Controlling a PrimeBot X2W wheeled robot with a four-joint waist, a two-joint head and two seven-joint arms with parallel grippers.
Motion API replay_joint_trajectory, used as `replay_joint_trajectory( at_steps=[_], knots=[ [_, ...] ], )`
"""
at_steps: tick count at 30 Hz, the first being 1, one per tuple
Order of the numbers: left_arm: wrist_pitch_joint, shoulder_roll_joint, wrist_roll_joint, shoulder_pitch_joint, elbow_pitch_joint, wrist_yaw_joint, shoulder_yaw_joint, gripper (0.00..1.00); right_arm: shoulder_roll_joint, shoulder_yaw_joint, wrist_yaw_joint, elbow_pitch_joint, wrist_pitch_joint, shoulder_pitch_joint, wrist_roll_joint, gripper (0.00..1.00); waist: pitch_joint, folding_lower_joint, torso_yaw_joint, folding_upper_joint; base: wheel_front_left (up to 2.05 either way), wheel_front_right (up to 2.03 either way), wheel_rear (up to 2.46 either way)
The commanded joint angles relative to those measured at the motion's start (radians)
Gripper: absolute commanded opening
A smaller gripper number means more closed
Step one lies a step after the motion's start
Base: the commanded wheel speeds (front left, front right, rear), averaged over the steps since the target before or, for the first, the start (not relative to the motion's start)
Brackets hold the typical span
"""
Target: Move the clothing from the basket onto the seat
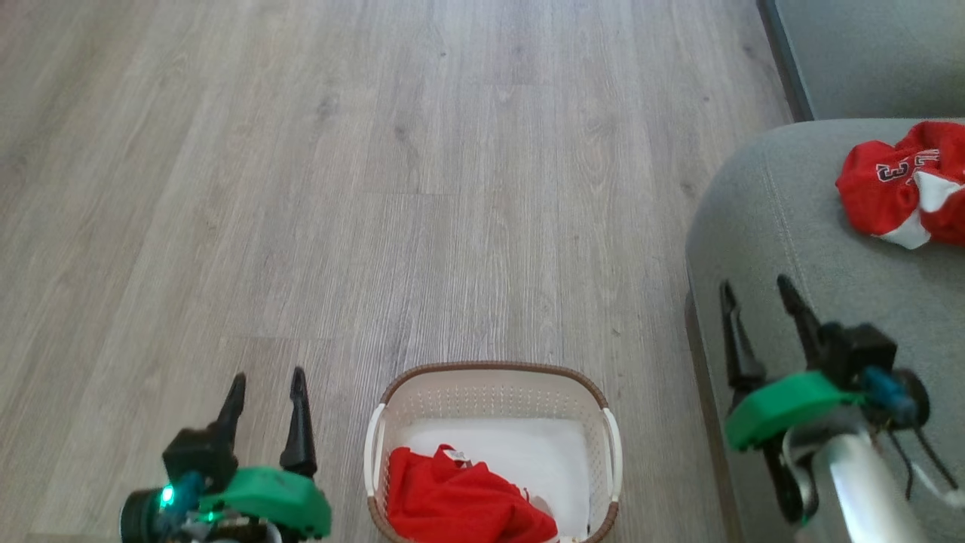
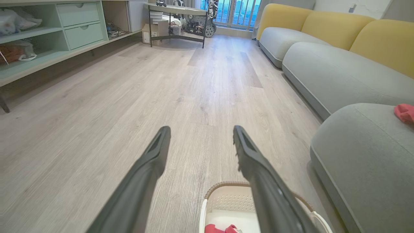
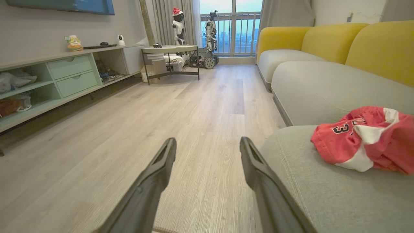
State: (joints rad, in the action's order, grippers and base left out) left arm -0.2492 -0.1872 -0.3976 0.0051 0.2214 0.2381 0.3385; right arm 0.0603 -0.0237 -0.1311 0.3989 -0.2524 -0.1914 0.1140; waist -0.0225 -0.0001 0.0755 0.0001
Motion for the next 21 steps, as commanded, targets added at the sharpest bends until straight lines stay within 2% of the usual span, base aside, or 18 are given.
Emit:
replay_joint_trajectory(
  at_steps=[1, 6, 11, 21],
  knots=[
    [-0.013, -0.016, 0.009, -0.030, -0.038, 0.002, -0.043, 1.00, -0.007, 0.026, 0.000, -0.039, -0.007, -0.022, 0.002, 1.00, -0.002, 0.0001, 0.000, -0.0001, 0.00, 0.00, 0.00],
    [-0.013, -0.012, 0.018, 0.021, -0.046, -0.005, -0.067, 1.00, -0.010, 0.077, 0.000, -0.075, 0.001, 0.059, 0.052, 1.00, -0.014, 0.0001, -0.002, -0.0001, 0.00, 0.00, 0.00],
    [-0.013, -0.006, 0.022, 0.049, -0.038, -0.017, -0.083, 1.00, -0.010, 0.086, 0.000, -0.091, 0.002, 0.110, 0.083, 1.00, -0.022, 0.0001, -0.005, -0.0001, 0.00, 0.00, 0.00],
    [-0.013, 0.011, 0.037, 0.056, -0.020, -0.040, -0.092, 1.00, -0.010, 0.100, 0.000, -0.078, 0.006, 0.135, 0.103, 1.00, -0.035, 0.0001, -0.003, -0.0001, 0.00, 0.00, 0.00]
  ],
)
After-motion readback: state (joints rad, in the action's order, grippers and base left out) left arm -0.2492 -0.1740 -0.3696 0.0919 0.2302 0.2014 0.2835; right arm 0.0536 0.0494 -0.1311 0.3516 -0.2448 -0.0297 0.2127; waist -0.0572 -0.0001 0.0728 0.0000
